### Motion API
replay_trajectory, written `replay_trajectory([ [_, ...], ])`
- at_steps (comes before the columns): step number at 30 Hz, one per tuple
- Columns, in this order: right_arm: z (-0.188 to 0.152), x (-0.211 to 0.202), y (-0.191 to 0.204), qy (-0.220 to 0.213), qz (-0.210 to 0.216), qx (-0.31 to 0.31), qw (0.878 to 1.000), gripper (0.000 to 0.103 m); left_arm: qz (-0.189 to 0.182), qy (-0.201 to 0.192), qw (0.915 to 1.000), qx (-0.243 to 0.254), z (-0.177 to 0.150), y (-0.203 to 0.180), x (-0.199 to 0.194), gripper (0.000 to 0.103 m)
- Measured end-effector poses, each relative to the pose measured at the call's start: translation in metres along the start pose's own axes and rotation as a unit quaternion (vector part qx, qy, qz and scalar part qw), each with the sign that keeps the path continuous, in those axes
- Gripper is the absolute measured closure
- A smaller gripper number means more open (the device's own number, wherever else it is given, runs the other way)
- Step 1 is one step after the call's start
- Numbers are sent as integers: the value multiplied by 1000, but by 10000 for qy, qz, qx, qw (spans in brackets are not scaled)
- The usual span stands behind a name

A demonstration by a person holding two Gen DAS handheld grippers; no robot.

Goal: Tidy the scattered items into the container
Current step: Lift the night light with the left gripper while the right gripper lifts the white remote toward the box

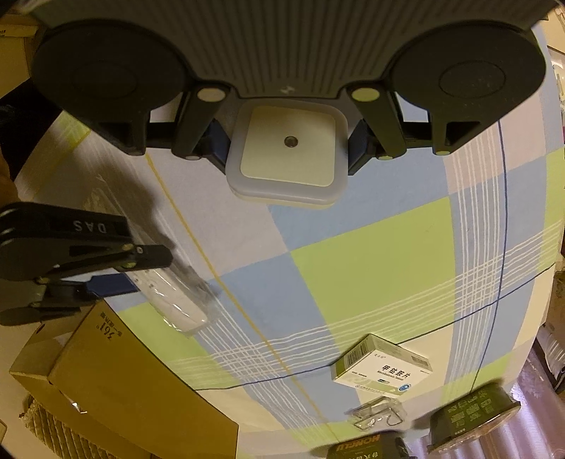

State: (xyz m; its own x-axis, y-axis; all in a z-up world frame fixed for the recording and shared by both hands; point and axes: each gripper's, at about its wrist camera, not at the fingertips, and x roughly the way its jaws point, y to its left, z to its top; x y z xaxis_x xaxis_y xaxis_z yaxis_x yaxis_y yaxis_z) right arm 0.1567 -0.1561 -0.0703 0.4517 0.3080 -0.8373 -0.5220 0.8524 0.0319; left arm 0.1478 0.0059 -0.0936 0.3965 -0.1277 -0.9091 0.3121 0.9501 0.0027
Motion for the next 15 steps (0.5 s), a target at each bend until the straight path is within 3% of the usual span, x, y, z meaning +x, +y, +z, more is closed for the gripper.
replay_trajectory([
  [15,-1,-38,2,-246,-48,14,9997,62,112,-162,9998,-31,-5,-9,-28,41],
])
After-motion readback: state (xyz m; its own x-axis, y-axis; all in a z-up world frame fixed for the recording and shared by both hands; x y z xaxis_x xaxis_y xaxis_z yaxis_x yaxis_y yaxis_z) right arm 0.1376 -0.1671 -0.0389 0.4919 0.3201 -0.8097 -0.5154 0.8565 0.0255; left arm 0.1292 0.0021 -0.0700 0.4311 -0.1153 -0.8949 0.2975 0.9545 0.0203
